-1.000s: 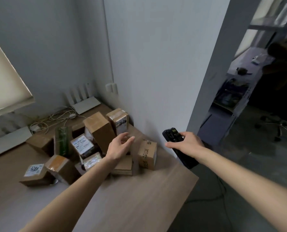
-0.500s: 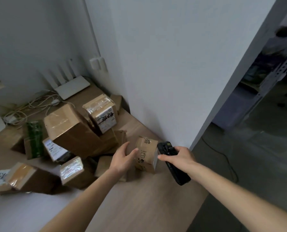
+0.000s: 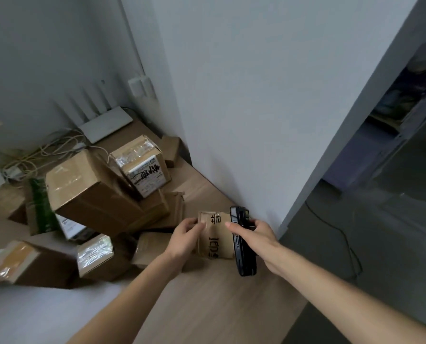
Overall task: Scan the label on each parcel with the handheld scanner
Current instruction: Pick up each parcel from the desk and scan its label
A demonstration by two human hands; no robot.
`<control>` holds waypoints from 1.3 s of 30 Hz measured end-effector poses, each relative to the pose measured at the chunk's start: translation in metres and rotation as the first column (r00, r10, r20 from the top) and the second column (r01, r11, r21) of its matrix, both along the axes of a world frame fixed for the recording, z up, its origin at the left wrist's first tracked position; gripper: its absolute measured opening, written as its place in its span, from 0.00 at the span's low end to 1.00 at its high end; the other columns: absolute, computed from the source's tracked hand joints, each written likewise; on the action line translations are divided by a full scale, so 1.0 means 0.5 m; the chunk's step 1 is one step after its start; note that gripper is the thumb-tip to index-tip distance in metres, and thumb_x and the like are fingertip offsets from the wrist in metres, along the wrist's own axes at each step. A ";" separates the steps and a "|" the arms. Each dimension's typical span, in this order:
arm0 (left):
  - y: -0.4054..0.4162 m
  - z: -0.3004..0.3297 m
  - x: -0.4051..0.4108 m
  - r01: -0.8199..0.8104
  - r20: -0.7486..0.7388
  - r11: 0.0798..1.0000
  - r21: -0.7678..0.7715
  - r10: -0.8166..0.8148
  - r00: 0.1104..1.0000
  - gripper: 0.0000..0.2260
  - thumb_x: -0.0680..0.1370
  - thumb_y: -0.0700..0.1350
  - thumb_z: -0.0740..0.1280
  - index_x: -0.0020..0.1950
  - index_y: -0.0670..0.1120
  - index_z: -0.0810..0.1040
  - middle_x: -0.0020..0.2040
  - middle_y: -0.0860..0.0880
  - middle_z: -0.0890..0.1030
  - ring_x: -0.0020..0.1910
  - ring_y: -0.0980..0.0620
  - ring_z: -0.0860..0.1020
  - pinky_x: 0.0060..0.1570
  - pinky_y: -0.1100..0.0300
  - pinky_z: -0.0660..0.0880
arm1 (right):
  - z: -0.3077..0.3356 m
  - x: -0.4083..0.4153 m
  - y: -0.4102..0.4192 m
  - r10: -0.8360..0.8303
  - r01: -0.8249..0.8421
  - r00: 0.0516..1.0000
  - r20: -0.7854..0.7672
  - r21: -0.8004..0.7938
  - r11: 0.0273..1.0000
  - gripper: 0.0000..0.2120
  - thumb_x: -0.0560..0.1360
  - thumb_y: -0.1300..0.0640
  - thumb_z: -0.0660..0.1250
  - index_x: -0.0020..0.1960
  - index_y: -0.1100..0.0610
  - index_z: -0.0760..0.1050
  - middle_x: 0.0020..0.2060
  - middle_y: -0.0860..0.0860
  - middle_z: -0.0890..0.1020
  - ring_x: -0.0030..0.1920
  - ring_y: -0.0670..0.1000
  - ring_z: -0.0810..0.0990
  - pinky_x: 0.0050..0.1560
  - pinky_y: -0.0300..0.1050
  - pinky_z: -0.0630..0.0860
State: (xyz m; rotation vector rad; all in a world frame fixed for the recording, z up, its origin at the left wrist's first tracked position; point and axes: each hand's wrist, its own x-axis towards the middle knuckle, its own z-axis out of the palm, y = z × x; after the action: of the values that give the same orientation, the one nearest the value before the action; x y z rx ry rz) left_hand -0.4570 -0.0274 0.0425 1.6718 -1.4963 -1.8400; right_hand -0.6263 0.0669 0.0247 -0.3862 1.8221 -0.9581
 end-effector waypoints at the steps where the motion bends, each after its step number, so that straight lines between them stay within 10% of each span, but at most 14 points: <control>1: 0.007 0.008 -0.001 -0.009 0.006 1.000 -0.008 0.009 1.000 0.12 0.82 0.53 0.65 0.61 0.48 0.73 0.55 0.48 0.79 0.54 0.47 0.79 0.57 0.43 0.80 | 0.008 -0.001 0.005 -0.007 0.007 1.000 -0.003 -0.012 1.000 0.34 0.66 0.36 0.81 0.64 0.50 0.75 0.53 0.47 0.83 0.55 0.49 0.81 0.54 0.45 0.78; 8: 0.067 0.100 0.001 -0.132 -0.082 0.985 -0.111 0.124 0.989 0.16 0.81 0.56 0.67 0.59 0.45 0.74 0.57 0.45 0.81 0.53 0.47 0.80 0.45 0.53 0.79 | 0.128 0.003 0.048 -0.010 0.009 1.000 -0.003 -0.171 0.985 0.23 0.72 0.42 0.78 0.59 0.48 0.72 0.49 0.42 0.80 0.49 0.42 0.78 0.47 0.41 0.74; 30: 0.296 0.435 0.344 -0.259 -0.516 0.951 -0.171 0.137 0.845 0.13 0.83 0.42 0.64 0.68 0.49 0.76 0.59 0.46 0.85 0.59 0.45 0.83 0.64 0.45 0.77 | 0.533 0.289 0.287 0.131 -0.219 0.966 -0.225 -0.432 0.875 0.21 0.68 0.43 0.81 0.58 0.49 0.82 0.52 0.47 0.86 0.54 0.46 0.84 0.45 0.36 0.76; 39: 0.392 0.500 0.422 -0.281 -0.547 0.934 -0.219 0.121 0.828 0.11 0.84 0.38 0.62 0.59 0.51 0.79 0.55 0.47 0.86 0.53 0.49 0.84 0.53 0.53 0.81 | 0.595 0.353 0.354 0.189 -0.242 0.969 -0.161 -0.450 0.860 0.36 0.61 0.44 0.84 0.66 0.48 0.77 0.57 0.48 0.83 0.55 0.48 0.83 0.49 0.41 0.77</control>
State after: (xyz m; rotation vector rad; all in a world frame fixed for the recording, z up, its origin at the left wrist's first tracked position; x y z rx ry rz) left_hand -0.2461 0.1684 0.2922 1.0237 -1.2180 -1.6749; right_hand -0.4497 0.2438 0.3223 -0.9419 1.5858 -1.2328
